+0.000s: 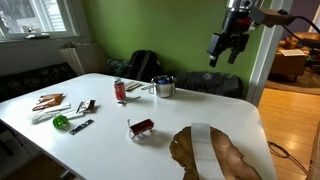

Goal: Pick up the red trolley and put it in the silver pot

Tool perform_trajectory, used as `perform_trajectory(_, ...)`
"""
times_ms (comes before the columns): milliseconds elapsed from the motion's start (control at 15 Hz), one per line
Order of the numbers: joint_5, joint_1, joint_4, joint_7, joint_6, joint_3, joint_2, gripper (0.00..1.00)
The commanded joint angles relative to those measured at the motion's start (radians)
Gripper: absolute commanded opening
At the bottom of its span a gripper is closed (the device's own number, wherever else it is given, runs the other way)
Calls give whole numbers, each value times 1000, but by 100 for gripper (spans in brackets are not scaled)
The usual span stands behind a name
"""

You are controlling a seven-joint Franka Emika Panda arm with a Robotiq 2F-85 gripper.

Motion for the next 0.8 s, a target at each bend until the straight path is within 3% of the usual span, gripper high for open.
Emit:
perform_trajectory(0,100,44,-14,32,253,-6,119,100)
perform_trajectory(200,111,71,6,35,487,23,294,100)
perform_trajectory(400,-32,44,39,116,656,51,464,100)
perform_trajectory(467,42,60,-8,57,590,42,350,100)
perform_trajectory(733,-13,53,37,89,656,44,472,100)
